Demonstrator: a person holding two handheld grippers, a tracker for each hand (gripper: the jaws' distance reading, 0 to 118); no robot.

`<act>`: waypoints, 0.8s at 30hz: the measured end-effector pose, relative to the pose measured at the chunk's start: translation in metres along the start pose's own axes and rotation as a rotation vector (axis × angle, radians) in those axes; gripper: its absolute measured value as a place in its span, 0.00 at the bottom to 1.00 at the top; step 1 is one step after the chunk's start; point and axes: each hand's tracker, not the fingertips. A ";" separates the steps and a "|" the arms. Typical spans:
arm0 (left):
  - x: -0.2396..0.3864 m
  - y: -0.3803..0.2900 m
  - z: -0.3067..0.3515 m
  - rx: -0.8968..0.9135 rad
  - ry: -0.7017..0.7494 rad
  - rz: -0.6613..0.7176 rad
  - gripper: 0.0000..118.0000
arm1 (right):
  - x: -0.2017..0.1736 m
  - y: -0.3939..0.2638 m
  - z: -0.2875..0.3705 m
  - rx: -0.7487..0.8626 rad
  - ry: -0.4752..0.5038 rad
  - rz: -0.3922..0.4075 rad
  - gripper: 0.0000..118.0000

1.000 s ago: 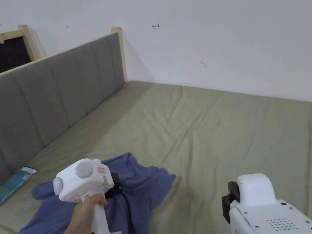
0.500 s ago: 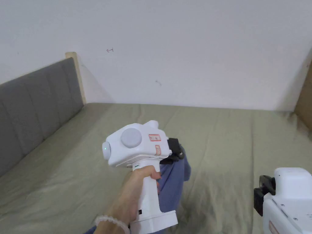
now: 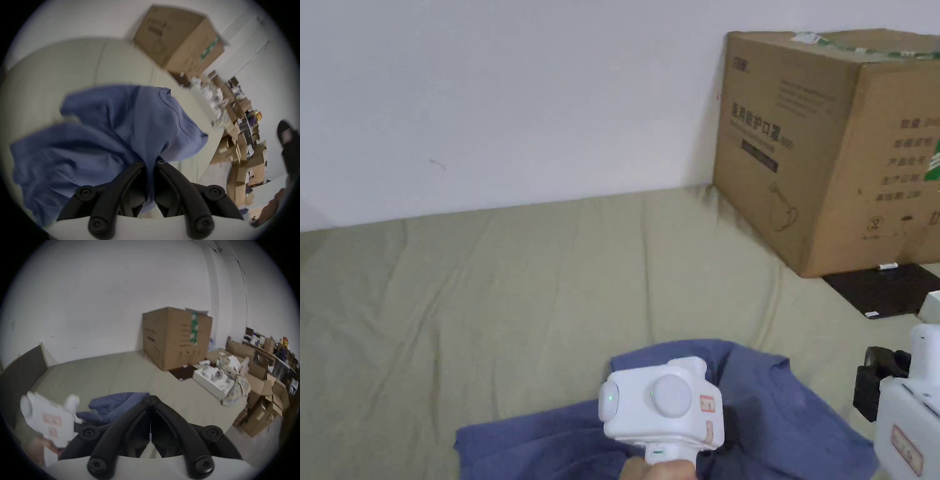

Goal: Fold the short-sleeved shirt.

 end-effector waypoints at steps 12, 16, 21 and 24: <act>-0.026 -0.011 0.046 0.083 0.028 -0.019 0.83 | -0.012 -0.021 -0.019 -0.096 0.060 -0.004 0.00; -0.055 -0.019 0.081 0.136 0.146 0.057 0.02 | -0.038 -0.021 -0.016 -0.088 0.121 0.055 0.00; -0.123 -0.052 0.108 0.134 0.212 0.224 0.00 | -0.073 -0.028 -0.020 -0.103 0.198 0.123 0.00; -0.163 -0.047 0.131 0.176 0.286 0.305 0.02 | -0.089 -0.032 -0.028 -0.121 0.219 0.143 0.00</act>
